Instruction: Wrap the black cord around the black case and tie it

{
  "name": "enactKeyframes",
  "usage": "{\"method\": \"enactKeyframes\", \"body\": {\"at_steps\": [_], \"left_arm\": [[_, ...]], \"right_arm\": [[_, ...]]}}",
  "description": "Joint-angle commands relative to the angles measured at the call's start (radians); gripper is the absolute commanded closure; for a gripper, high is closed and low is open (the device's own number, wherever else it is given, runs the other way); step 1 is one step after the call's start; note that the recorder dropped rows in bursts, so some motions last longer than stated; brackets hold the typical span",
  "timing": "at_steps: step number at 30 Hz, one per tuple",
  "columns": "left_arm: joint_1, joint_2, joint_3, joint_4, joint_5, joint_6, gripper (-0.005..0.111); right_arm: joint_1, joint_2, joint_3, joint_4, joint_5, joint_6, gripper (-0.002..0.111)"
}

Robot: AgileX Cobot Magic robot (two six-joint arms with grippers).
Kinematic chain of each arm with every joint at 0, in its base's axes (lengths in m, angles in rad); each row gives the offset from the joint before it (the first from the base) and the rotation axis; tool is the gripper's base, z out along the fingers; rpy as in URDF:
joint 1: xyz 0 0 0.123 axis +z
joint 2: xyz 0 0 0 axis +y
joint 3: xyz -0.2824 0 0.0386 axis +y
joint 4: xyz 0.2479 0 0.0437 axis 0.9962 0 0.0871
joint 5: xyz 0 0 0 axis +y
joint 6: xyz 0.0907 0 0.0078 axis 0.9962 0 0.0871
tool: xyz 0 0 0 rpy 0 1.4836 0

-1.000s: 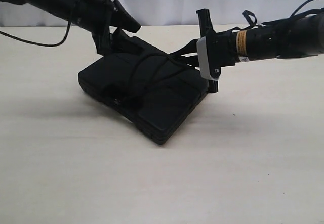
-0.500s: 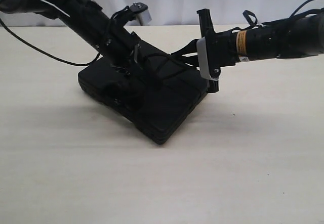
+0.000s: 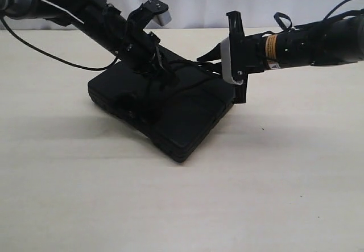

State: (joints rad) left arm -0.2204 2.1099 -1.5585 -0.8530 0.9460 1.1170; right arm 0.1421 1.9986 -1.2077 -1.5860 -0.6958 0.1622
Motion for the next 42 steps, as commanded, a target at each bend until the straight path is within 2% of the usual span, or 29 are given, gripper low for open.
{"method": "enactKeyframes", "body": {"at_steps": [1, 5, 7, 10, 13, 16, 19, 22, 26, 29, 34, 39, 42], "left_arm": [[-0.001, -0.02, -0.001, -0.024, 0.021, -0.027, 0.107], [-0.001, -0.057, -0.001, -0.024, 0.031, -0.079, 0.107], [-0.001, -0.084, -0.001, -0.024, 0.034, -0.107, 0.107], [-0.001, -0.128, -0.003, -0.029, 0.027, -0.126, 0.107], [-0.001, -0.177, -0.003, -0.041, 0.0, -0.126, 0.107], [-0.001, -0.22, -0.003, -0.05, -0.047, -0.126, 0.107], [-0.001, -0.246, -0.003, -0.05, -0.125, -0.126, 0.107], [-0.001, -0.273, -0.003, -0.048, -0.193, -0.093, 0.107], [-0.004, -0.292, -0.003, -0.053, -0.163, -0.04, 0.107], [-0.013, -0.292, -0.003, -0.05, -0.122, -0.005, 0.107], [-0.018, -0.292, -0.003, -0.057, -0.099, 0.007, 0.107], [-0.019, -0.292, -0.003, -0.056, -0.084, 0.007, 0.107], [-0.019, -0.292, -0.003, -0.056, -0.084, 0.007, 0.107]], "right_arm": [[0.001, -0.021, -0.002, 0.003, 0.096, 0.174, 0.065], [0.001, -0.089, -0.002, 0.003, 0.163, 0.322, 0.038], [0.001, -0.13, -0.002, 0.008, 0.269, 0.375, 0.034], [0.001, -0.193, -0.002, -0.002, 0.399, 0.492, 0.036], [0.001, -0.263, -0.002, -0.004, 0.392, 0.665, 0.04], [0.001, -0.322, 0.0, -0.049, 0.28, 0.814, 0.043], [0.001, -0.35, 0.003, -0.158, 0.038, 0.922, 0.045], [0.001, -0.344, 0.033, -0.158, -0.084, 0.856, 0.045], [0.001, -0.297, 0.072, -0.151, -0.067, 0.805, 0.045], [0.01, -0.235, 0.076, -0.021, -0.065, 0.735, 0.045], [0.052, -0.14, 0.074, 0.241, -0.057, 0.468, 0.045], [0.094, -0.067, 0.074, 0.586, -0.006, 0.17, 0.045], [0.094, -0.028, 0.057, 0.65, -0.029, 0.118, 0.051]]}}
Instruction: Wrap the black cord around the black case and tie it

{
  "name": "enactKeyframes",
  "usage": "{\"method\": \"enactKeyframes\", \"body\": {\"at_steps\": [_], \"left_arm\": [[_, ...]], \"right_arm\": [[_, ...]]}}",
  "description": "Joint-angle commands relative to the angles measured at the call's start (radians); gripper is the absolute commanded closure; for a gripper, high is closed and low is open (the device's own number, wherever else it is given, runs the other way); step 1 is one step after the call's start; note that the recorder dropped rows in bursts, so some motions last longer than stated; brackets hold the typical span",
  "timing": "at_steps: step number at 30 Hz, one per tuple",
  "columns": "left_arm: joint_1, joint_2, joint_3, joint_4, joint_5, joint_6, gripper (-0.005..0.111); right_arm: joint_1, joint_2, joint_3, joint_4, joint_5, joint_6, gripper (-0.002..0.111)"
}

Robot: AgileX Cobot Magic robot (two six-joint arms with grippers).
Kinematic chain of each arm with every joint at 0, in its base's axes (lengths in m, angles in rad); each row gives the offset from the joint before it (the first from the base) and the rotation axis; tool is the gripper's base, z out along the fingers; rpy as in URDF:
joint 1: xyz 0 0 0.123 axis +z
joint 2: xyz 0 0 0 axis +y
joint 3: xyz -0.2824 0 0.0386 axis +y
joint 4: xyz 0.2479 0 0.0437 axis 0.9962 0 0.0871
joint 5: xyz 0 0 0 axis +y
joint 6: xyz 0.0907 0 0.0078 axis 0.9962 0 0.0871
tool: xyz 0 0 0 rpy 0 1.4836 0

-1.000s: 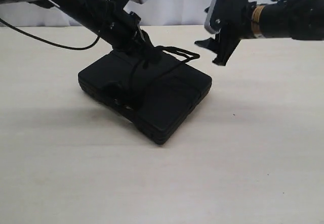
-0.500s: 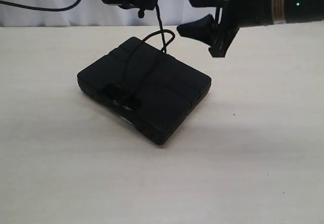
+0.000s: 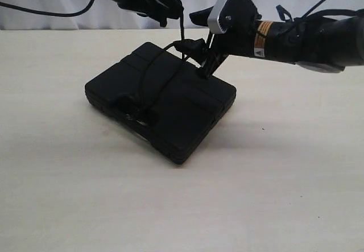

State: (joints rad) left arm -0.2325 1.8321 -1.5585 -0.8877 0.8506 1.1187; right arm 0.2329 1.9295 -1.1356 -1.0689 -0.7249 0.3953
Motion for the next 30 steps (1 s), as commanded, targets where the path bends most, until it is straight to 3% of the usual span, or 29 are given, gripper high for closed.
{"method": "enactKeyframes", "body": {"at_steps": [1, 8, 12, 15, 19, 21, 24, 26, 30], "left_arm": [[-0.007, -0.014, -0.003, -0.022, 0.011, 0.005, 0.107], [-0.007, -0.014, -0.003, -0.024, 0.004, 0.062, 0.102], [-0.012, -0.014, -0.003, -0.069, 0.011, 0.062, 0.078], [-0.012, -0.014, -0.003, -0.062, 0.02, 0.062, 0.067], [-0.012, -0.031, -0.003, 0.081, 0.039, 0.05, 0.066], [-0.012, -0.053, -0.003, 0.262, 0.045, -0.065, 0.066], [-0.012, -0.049, -0.001, 0.587, 0.117, -0.396, 0.066], [-0.012, -0.031, -0.001, 0.667, 0.177, -0.502, 0.066], [-0.012, 0.021, -0.001, 0.682, 0.331, -0.629, 0.066]], "right_arm": [[0.003, 0.055, -0.027, 0.133, -0.007, -0.115, 0.055], [0.003, 0.105, -0.062, 0.135, -0.062, -0.109, 0.085], [0.027, 0.105, -0.062, 0.128, -0.083, -0.081, 0.089], [0.045, 0.1, -0.062, 0.112, 0.004, -0.058, 0.104], [0.043, 0.034, -0.055, 0.1, 0.188, -0.009, 0.104], [0.021, -0.012, -0.055, 0.045, 0.225, 0.114, 0.104], [-0.043, -0.071, -0.055, -0.086, 0.225, 0.37, 0.104], [-0.072, -0.091, -0.055, -0.139, 0.227, 0.484, 0.104], [-0.119, -0.105, -0.055, -0.314, 0.229, 0.692, 0.104]]}}
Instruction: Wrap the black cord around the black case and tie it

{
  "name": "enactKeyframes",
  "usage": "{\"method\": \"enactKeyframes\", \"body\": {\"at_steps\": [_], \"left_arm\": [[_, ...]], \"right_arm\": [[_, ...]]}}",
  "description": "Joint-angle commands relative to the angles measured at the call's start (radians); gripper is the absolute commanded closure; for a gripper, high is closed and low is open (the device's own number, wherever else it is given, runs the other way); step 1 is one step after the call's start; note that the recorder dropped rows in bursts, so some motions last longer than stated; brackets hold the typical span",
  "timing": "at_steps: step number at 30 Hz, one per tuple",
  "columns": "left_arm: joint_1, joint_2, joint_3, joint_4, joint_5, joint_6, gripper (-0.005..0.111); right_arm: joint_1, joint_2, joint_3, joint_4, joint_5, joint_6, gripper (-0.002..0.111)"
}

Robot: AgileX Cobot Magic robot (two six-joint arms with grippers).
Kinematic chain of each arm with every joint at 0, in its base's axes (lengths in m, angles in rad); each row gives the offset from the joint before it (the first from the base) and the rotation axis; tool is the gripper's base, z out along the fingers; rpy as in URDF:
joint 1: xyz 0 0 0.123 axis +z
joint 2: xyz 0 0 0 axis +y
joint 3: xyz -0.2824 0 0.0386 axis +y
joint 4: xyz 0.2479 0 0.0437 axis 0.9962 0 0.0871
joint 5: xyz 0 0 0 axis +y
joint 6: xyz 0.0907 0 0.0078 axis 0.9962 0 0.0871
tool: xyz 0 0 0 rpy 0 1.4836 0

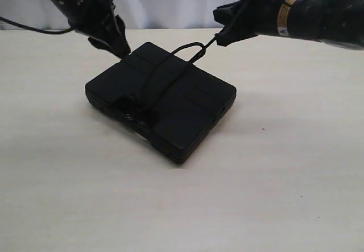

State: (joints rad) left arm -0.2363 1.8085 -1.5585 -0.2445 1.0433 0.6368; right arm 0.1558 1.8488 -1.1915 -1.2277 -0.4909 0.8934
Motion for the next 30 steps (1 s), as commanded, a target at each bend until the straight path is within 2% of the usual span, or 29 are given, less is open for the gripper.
{"method": "enactKeyframes", "body": {"at_steps": [1, 6, 8, 11, 13, 16, 20, 26, 30], "left_arm": [[-0.008, 0.059, -0.001, 0.038, 0.156, -0.15, 0.066], [-0.008, 0.09, -0.001, 0.028, 0.161, -0.2, 0.066], [-0.008, 0.09, -0.001, 0.011, 0.145, -0.2, 0.066], [-0.008, 0.09, -0.001, -0.004, 0.136, -0.2, 0.066], [-0.008, 0.09, -0.001, -0.004, 0.134, -0.2, 0.066], [-0.008, 0.09, -0.001, -0.004, 0.125, -0.2, 0.066], [-0.008, 0.09, -0.001, -0.004, 0.101, -0.198, 0.066], [-0.008, 0.09, -0.001, -0.004, 0.097, -0.198, 0.066], [-0.008, 0.09, -0.001, -0.004, 0.101, -0.198, 0.066]], "right_arm": [[-0.048, -0.025, 0.001, -0.19, -0.003, 0.235, 0.104], [-0.051, -0.013, 0.001, -0.292, 0.004, 0.386, 0.103], [-0.049, -0.013, 0.001, -0.316, 0.004, 0.429, 0.097], [-0.051, -0.013, 0.001, -0.388, 0.044, 0.55, 0.079], [-0.051, -0.013, 0.001, -0.517, 0.119, 0.697, 0.064], [-0.069, -0.013, 0.008, -0.517, 0.141, 0.795, 0.05], [-0.117, -0.013, 0.008, -0.517, 0.013, 0.848, 0.053], [-0.144, -0.013, 0.011, -0.517, -0.148, 0.875, 0.074], [-0.139, -0.013, 0.011, -0.517, -0.199, 0.88, 0.074]]}}
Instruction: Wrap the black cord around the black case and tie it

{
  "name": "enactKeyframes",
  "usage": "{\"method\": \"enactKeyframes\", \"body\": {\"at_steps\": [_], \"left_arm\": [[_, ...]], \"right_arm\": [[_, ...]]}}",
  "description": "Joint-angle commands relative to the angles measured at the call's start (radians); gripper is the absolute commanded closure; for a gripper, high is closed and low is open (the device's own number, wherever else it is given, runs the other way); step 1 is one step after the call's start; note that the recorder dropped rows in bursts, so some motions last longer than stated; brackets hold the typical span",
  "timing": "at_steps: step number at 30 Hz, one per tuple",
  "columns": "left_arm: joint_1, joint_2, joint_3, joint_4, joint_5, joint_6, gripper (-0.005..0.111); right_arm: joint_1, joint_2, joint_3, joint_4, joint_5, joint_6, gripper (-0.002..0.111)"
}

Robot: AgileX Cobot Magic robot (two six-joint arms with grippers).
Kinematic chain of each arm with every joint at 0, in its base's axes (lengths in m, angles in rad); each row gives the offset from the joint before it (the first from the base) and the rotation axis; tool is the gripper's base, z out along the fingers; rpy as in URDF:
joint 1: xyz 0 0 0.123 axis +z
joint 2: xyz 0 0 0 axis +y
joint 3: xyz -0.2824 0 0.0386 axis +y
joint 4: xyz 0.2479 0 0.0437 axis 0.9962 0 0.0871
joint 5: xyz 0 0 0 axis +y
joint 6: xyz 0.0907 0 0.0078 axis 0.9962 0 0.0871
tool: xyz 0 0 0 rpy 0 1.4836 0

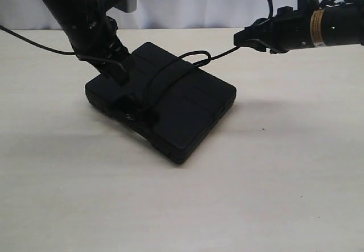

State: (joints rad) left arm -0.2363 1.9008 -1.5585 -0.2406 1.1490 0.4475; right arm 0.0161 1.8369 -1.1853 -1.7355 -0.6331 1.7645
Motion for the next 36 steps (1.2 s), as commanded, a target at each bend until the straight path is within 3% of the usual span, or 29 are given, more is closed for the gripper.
{"method": "enactKeyframes", "body": {"at_steps": [1, 10, 12, 15, 16, 24, 29, 36], "left_arm": [[-0.008, -0.003, -0.001, -0.008, 0.001, -0.008, 0.066], [-0.008, -0.003, -0.001, -0.006, 0.027, -0.008, 0.066], [-0.008, -0.003, -0.001, -0.006, 0.029, -0.008, 0.066], [-0.008, -0.003, -0.001, -0.002, 0.051, -0.008, 0.066], [-0.008, -0.003, -0.001, 0.007, 0.063, -0.008, 0.066], [-0.006, -0.003, 0.011, 0.027, 0.072, -0.08, 0.067], [0.036, -0.005, 0.108, 0.02, 0.052, -0.147, 0.069], [0.087, -0.032, 0.335, -0.093, -0.15, -0.11, 0.085]], "right_arm": [[0.0, -0.001, 0.007, -0.009, -0.057, 0.017, 0.074], [0.0, 0.0, 0.033, -0.009, -0.034, 0.02, 0.075], [0.0, 0.0, 0.033, -0.009, -0.023, 0.02, 0.081], [0.0, 0.0, 0.033, -0.009, -0.01, 0.009, 0.102], [0.0, 0.0, 0.033, -0.009, 0.002, 0.006, 0.104], [-0.008, -0.012, 0.033, -0.009, 0.06, 0.006, 0.104], [-0.054, -0.068, 0.033, -0.009, 0.07, 0.031, 0.104], [-0.087, -0.092, 0.033, -0.009, 0.033, 0.044, 0.104]]}}
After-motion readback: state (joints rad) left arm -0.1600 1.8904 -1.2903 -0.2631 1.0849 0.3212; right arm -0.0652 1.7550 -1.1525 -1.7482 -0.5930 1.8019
